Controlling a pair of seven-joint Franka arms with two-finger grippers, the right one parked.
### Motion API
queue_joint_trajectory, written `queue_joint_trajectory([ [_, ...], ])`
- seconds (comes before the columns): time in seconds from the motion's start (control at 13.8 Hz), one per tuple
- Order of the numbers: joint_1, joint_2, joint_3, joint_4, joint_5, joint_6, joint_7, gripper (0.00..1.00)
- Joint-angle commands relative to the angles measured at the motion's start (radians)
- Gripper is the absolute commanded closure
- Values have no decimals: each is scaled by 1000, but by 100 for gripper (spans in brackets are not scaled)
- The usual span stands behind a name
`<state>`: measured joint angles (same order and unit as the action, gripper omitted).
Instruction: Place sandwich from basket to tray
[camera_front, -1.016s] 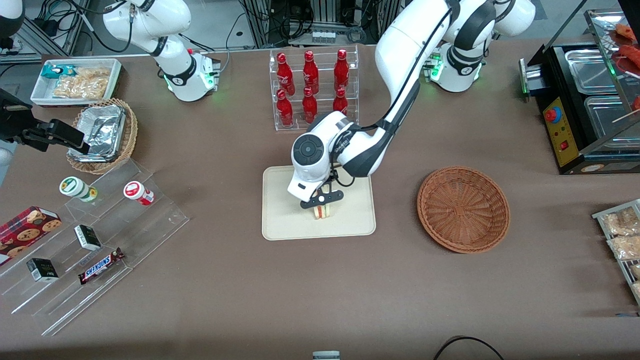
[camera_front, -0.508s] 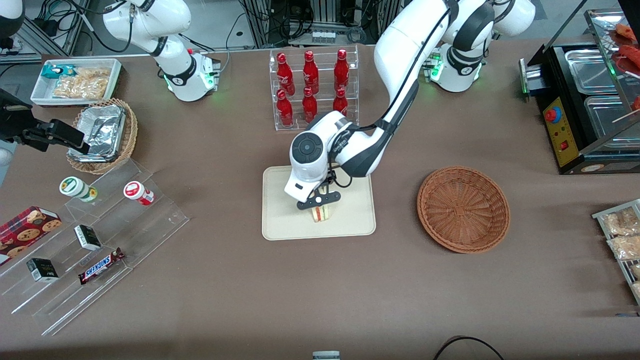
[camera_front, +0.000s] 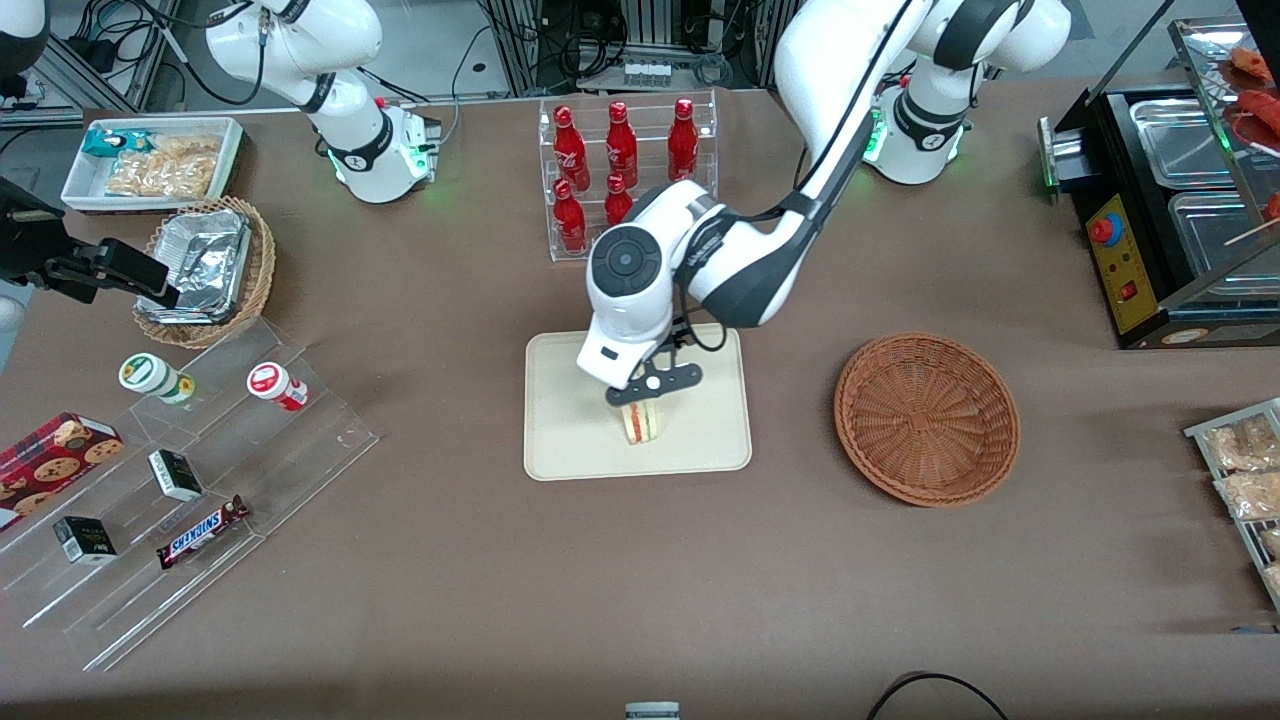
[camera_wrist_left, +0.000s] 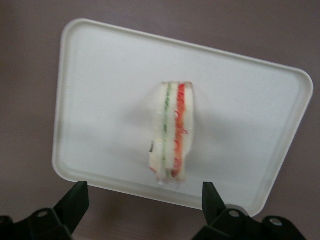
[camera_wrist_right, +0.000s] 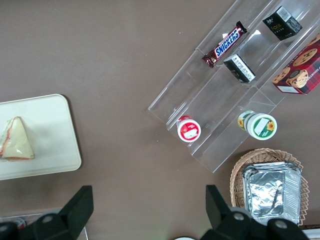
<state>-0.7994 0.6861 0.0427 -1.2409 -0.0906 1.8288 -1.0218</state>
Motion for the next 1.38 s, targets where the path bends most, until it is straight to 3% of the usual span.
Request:
queue_joint_trajectory([
  [0.0, 22, -124, 40, -102, 11, -78, 5, 0],
  [0.8, 403, -440, 42, -353, 15, -229, 639, 0],
  [1.31, 635, -575, -1, -350, 29, -373, 866, 0],
])
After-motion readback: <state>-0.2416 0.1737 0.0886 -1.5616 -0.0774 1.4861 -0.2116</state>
